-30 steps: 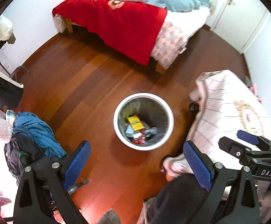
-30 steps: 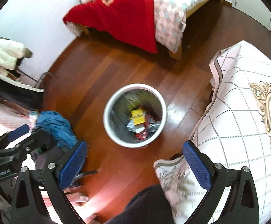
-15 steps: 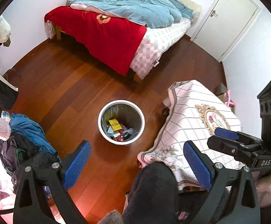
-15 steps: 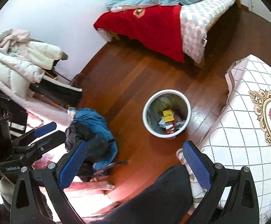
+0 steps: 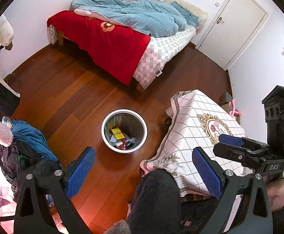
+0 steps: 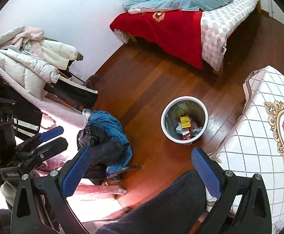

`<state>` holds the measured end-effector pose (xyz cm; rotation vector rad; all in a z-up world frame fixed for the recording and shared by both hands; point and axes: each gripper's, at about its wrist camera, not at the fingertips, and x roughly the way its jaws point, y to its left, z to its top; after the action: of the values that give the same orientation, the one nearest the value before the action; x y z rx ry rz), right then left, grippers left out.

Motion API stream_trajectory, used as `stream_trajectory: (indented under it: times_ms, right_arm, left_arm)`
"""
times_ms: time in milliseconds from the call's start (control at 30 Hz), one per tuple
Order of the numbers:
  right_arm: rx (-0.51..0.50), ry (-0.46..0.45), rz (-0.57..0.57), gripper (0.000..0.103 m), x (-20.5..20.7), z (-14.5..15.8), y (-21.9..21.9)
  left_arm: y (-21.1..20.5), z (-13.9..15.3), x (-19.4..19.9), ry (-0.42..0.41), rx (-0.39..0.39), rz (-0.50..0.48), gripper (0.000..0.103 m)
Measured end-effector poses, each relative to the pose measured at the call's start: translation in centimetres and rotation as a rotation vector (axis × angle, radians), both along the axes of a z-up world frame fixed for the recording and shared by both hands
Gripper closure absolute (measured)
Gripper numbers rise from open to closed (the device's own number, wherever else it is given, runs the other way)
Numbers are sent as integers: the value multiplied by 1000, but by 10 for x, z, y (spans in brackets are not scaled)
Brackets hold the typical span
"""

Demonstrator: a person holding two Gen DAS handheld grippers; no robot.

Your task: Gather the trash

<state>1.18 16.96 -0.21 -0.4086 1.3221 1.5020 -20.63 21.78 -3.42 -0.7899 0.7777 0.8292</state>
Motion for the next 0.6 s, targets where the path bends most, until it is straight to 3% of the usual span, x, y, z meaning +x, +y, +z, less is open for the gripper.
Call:
stream_trajectory:
  times_ms: [600]
  right_arm:
    - [20, -9, 9, 0, -1, 13, -3]
  left_arm:
    - [-4, 6, -6, -9, 26, 20, 1]
